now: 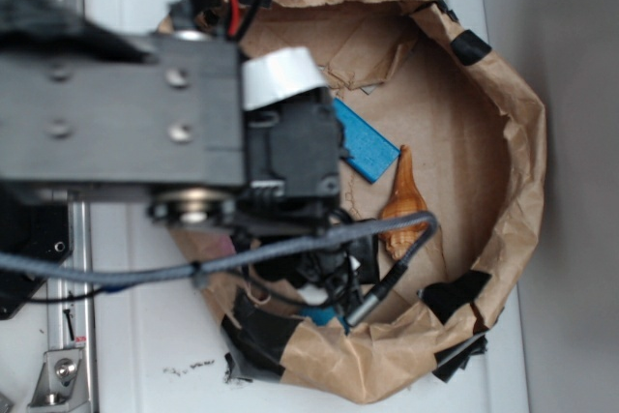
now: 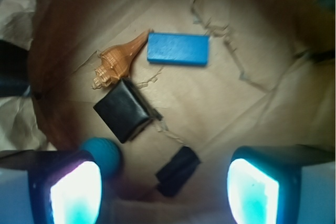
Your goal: Grab the blue ball.
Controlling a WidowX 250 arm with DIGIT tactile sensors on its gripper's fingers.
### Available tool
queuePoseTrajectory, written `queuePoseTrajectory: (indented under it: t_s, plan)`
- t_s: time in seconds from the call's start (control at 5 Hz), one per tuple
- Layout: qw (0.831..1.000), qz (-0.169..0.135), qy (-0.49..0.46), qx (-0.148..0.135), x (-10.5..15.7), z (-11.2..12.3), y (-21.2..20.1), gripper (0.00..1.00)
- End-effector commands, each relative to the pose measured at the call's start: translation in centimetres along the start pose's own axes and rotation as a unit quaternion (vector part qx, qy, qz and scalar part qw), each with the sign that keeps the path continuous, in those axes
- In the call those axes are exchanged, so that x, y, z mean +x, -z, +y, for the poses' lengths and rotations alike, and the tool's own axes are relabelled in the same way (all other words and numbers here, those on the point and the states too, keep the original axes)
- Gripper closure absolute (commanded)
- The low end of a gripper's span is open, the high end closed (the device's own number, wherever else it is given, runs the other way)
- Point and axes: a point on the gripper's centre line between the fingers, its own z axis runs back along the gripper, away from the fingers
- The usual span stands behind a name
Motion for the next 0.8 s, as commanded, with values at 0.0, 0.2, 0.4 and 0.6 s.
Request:
queuePoseTrajectory:
  t_s: [0.0,0.2,0.4,0.6]
  plan:
    - [0.993,0.089,-0.066,-0.030,1.5,-0.7,3.7,0.00]
    - [0.983,0.153,-0.093,-0.044,-0.6,-1.9,6.2,0.00]
    - [0.979,0.164,-0.104,-0.070,-2.4,-4.1,7.6,0.00]
    - [0.982,0.147,-0.096,-0.076,-3.3,-5.9,9.5,0.00]
